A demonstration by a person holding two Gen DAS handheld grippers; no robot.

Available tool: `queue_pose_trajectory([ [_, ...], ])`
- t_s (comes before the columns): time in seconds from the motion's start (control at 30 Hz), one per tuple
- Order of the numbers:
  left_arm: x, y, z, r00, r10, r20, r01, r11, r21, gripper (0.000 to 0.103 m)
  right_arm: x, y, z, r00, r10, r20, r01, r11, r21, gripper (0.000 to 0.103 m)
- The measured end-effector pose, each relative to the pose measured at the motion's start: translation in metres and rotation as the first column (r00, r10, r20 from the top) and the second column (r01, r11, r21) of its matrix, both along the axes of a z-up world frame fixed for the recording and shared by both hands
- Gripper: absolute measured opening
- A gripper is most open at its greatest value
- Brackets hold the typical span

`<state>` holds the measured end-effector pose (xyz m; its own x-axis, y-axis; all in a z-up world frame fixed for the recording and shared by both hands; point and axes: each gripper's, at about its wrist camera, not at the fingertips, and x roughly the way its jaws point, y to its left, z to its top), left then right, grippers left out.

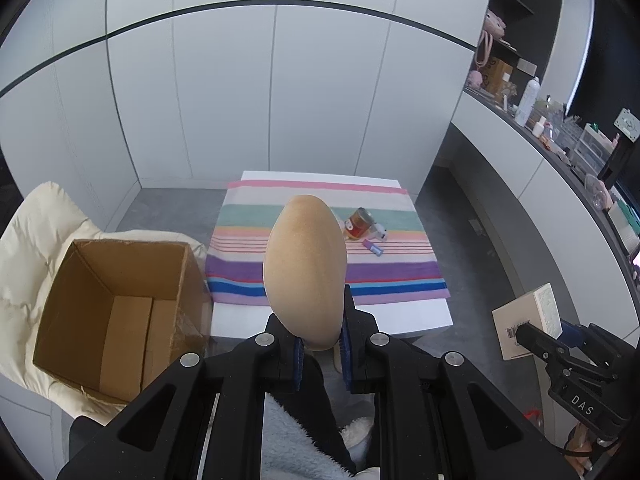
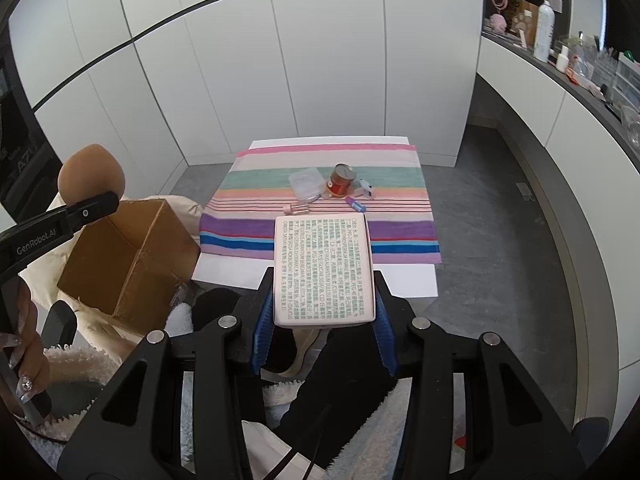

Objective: Organize objects
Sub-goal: 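Lower both tools over the cardboard box and open them to drop items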

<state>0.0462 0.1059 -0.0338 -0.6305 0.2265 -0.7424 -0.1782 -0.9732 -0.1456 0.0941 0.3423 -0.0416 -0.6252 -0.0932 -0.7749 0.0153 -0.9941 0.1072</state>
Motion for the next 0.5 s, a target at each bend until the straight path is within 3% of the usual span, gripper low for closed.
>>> queue_pose_trajectory([
  [0.3,0.006,-0.053,-0.008,0.994,0.112,0.01,-0.112,0.993,0.026,0.015,-0.013,-0.043,-0.003,0.995,0.1,0.016,-0.1,0.995,0.011,0.045],
  [0.5,0.018,-0.107,-0.011,0.972,0.233,0.008,-0.233,0.972,0.027,0.015,-0.023,-0.099,-0.005,0.969,0.248,0.019,-0.248,0.969,0.011,0.045],
])
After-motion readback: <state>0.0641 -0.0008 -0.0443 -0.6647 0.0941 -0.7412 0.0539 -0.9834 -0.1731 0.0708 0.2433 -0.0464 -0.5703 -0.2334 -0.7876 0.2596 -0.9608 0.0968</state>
